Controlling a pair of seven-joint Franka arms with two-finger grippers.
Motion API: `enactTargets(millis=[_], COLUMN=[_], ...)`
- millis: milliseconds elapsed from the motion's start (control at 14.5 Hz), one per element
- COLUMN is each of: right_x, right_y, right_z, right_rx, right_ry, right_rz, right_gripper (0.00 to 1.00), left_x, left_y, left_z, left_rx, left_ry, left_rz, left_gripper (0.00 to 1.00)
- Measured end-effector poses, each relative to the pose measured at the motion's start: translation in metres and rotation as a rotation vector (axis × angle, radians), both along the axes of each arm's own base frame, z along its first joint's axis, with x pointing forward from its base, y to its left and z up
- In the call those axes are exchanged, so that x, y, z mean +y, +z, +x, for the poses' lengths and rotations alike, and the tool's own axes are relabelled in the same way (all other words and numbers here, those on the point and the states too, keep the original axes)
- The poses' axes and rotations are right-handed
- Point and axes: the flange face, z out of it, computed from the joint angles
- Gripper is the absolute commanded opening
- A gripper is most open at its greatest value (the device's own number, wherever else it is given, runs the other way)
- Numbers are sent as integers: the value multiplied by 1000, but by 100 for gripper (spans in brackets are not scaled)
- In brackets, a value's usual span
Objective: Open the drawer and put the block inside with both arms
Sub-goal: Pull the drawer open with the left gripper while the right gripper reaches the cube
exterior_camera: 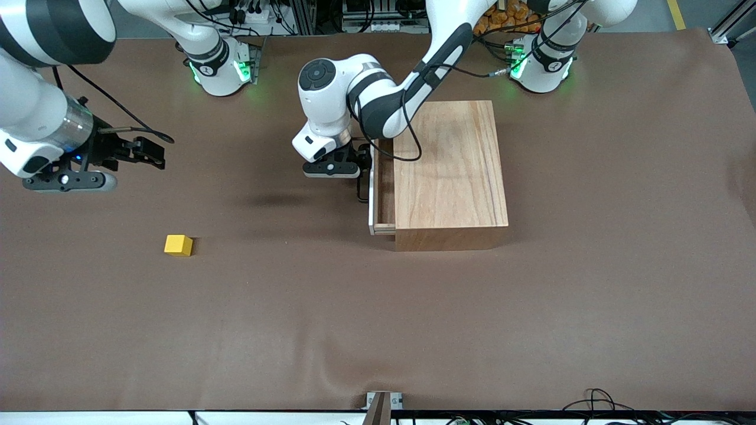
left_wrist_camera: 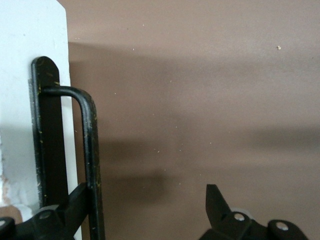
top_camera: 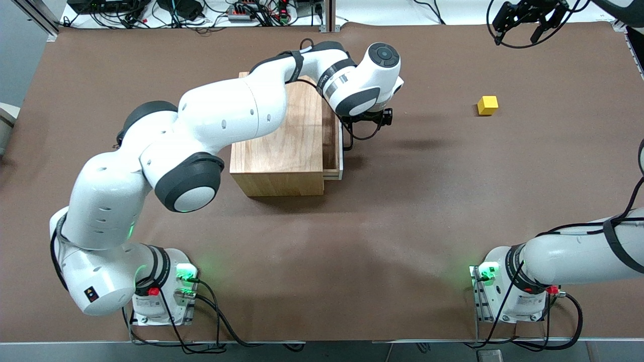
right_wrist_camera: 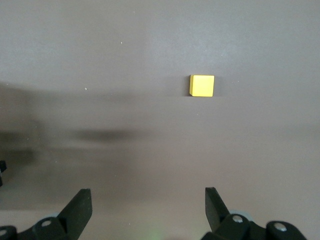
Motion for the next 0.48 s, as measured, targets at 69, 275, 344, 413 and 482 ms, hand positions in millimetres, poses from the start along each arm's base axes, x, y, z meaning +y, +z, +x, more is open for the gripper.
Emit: enactTargets(millis=[69,275,344,413,482], right_x=[-1,-6,-9,-11,-14], right_y=[-9,-28,-39,-55,-74], right_z=[1,7,9,12,14], right_rx=[-4,-35,-51,-72,-91], right_ry=[-3,-15,-20,-25,-32], right_rz=[0,3,4,6,7], right_gripper=[100,100,100,100,100], left_x=[-3,-12,-14,-16,-17], left_y=[1,2,1,-1,-2], left_z=[-2,-8,-9,-10,-10], left_rx=[-4,-18,-24,-27,-29], left_ry=[-3,3,5,9,11], left_rz=[-13,-55,-67,-75,-80], left_gripper=[100,100,100,100,100])
